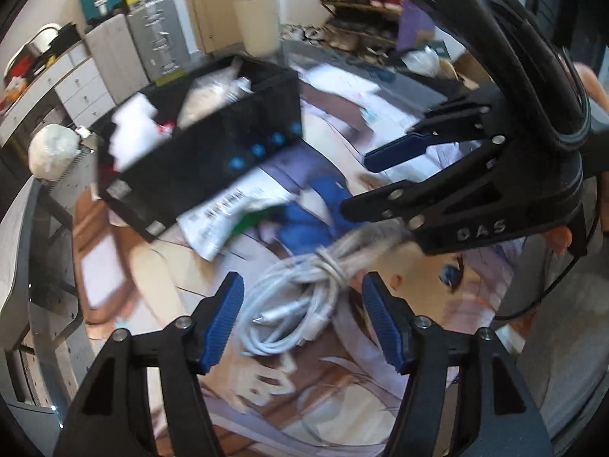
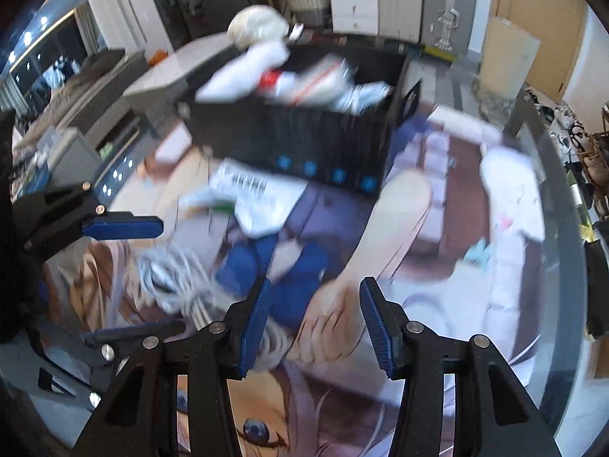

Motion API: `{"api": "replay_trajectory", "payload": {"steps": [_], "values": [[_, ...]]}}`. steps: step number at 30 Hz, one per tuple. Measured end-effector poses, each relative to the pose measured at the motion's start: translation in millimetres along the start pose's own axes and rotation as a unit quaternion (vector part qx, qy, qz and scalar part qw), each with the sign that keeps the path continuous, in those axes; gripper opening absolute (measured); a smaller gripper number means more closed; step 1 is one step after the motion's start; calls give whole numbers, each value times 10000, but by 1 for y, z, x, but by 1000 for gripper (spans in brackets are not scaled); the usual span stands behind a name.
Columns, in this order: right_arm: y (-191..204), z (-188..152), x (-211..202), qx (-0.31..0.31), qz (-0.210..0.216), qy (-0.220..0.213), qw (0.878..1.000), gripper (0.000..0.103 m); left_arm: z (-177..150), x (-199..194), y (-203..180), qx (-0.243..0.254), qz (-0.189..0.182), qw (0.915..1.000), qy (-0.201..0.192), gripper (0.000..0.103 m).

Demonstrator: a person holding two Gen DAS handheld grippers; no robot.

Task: Organize soft objects
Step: 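Move the left gripper to the white cable bundle and grasp it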

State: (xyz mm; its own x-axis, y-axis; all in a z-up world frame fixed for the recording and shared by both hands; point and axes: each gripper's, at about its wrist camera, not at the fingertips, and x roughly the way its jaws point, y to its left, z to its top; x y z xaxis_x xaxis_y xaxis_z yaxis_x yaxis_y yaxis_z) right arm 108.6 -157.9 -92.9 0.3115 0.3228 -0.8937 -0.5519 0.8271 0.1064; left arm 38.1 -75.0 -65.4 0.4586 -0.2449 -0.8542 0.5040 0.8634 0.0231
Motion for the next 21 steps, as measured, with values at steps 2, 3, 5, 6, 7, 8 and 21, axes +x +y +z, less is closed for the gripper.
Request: {"api": "replay_trajectory", "payload": {"steps": [2,3,5,6,7,8,21], "values": [[4,-4,3,-58,-27,42,10000,50,-2,4,-9,127,122,9998,22,74],[7,-5,4,-112,-77,18,9999,50,-3,5,-11,148,164,9998,27,76],[12,-5,5,-194,-94,36,9998,50,-4,10,-11,101,208,9997,65,77],[13,-4,5,-206,-84,32,9997,50,-5,13,-13,103,221,9997,103,78],[15,-4,6,-220,-65,31,9997,50,-6,16,-15,162,282,9994,123,79],[16,-4,6,-236,-67,30,9997,50,-6,17,-15,194,287,9994,71,79],[16,-4,7,-52,-16,-85,9999,54,-27,9,19,-691,31,9976,59,66]]}}
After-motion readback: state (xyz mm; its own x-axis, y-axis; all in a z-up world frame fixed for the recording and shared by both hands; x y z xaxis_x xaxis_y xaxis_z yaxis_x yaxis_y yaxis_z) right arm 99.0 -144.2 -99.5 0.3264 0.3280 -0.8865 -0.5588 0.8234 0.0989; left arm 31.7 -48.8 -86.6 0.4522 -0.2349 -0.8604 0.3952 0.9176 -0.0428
